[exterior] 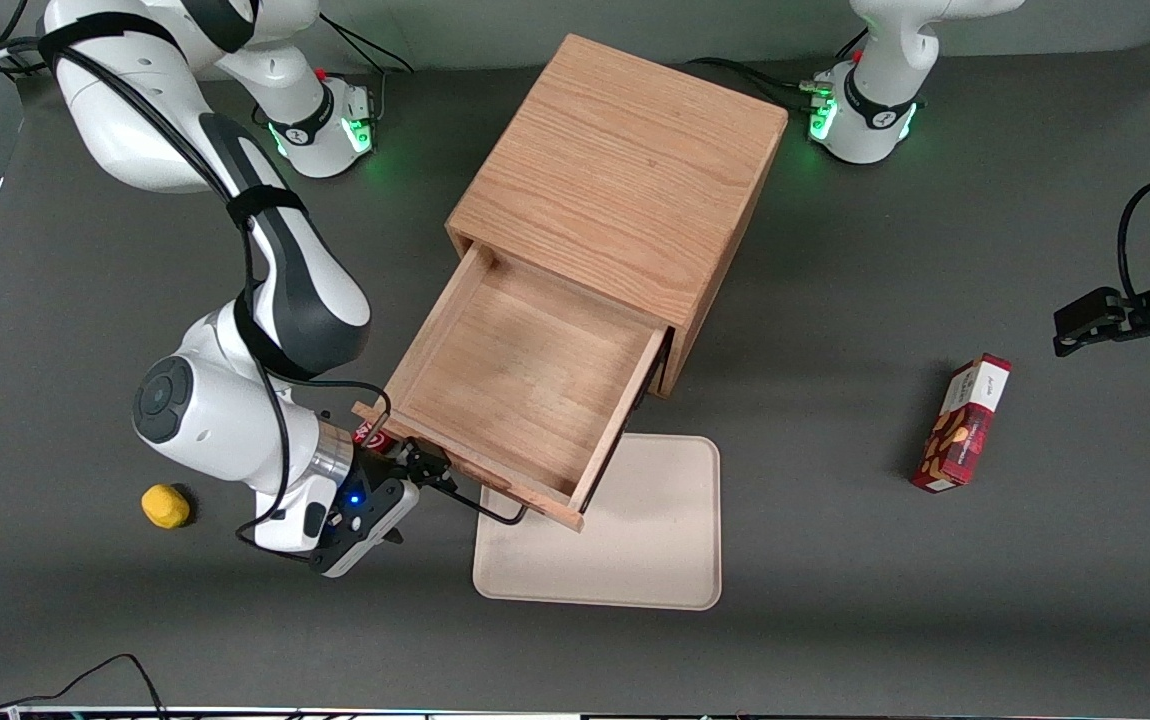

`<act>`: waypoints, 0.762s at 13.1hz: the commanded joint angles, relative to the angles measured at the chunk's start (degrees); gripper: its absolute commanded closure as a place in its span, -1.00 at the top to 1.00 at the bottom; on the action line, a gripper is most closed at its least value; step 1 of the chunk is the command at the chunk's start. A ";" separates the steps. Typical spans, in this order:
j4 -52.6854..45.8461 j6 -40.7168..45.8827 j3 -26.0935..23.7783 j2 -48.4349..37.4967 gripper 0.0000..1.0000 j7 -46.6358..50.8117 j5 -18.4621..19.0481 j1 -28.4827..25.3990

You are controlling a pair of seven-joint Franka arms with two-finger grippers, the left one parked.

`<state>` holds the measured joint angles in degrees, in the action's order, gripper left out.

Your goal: Open upper drawer

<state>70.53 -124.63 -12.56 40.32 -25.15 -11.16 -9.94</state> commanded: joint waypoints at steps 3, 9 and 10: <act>-2.59 6.41 0.52 0.46 1.00 0.81 -2.03 -0.44; -2.77 10.90 2.71 -4.71 1.00 0.20 -2.12 1.76; -2.94 10.73 3.93 -5.77 1.00 0.02 -2.29 2.11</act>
<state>67.28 -115.62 -10.38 38.07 -24.84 -12.19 -8.51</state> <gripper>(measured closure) 0.000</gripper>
